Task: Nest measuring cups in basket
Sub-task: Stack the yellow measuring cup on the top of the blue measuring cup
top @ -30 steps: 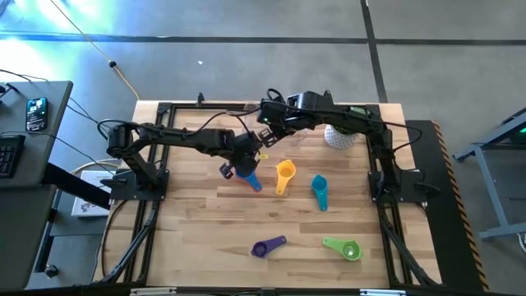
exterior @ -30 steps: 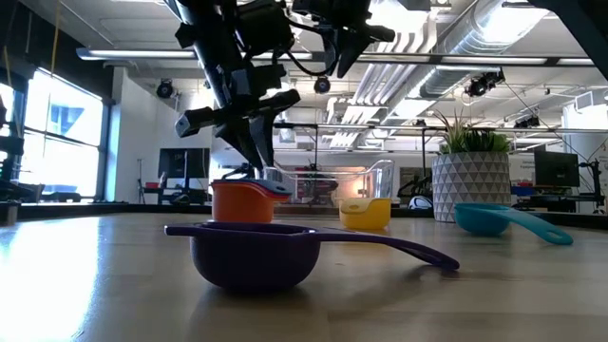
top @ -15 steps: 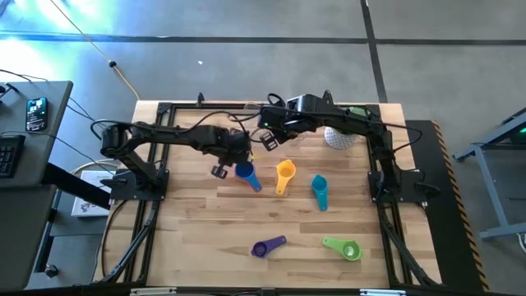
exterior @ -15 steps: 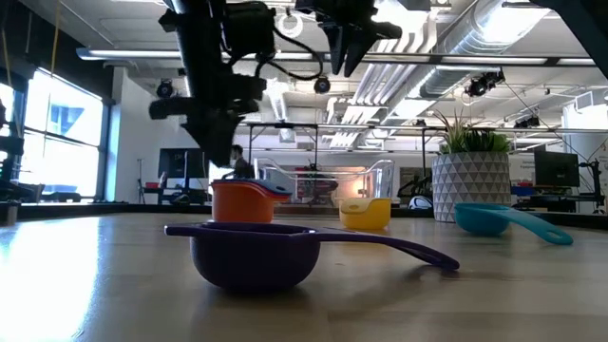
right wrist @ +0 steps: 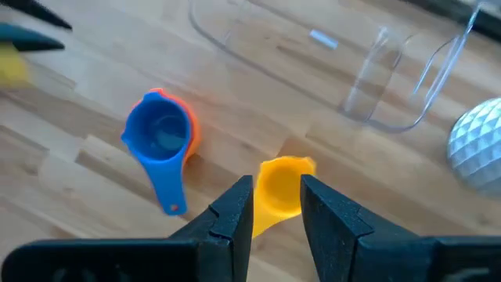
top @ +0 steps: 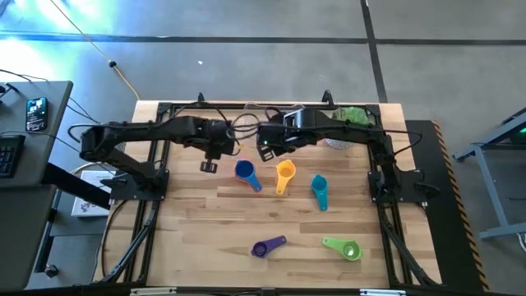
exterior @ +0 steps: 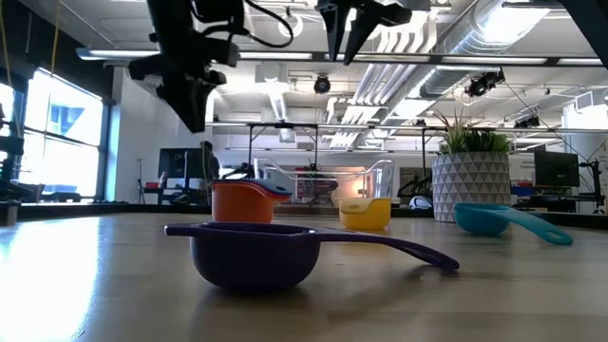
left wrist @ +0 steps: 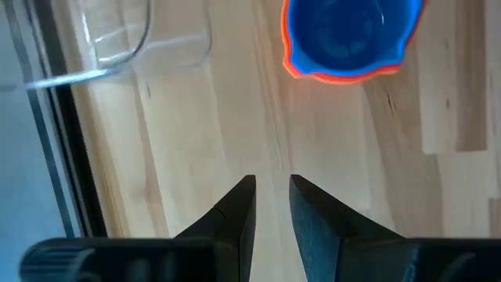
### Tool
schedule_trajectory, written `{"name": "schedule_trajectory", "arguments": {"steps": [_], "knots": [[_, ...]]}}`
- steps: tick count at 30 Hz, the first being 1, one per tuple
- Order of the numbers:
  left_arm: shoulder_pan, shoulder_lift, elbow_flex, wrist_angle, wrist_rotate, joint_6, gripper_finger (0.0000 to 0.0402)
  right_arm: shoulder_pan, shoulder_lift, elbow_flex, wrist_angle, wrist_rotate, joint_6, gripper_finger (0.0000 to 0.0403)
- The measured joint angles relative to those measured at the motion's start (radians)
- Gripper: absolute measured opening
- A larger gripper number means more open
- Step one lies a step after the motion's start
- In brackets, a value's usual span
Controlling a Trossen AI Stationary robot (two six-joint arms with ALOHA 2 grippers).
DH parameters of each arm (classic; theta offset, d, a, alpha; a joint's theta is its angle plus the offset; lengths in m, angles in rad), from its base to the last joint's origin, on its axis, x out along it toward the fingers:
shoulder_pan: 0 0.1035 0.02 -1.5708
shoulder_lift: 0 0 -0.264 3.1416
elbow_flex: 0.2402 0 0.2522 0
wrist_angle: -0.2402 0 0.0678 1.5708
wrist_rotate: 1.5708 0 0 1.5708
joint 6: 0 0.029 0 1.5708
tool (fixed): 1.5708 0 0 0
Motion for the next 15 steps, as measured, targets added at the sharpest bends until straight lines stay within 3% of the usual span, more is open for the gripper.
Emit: {"name": "schedule_trajectory", "arguments": {"steps": [15], "knots": [[0.026, -0.238, -0.003, -0.167, 0.001, -0.094, 0.0071, 0.131, 0.0, 0.0, 0.0, -0.019, 0.219, 0.0099]]}}
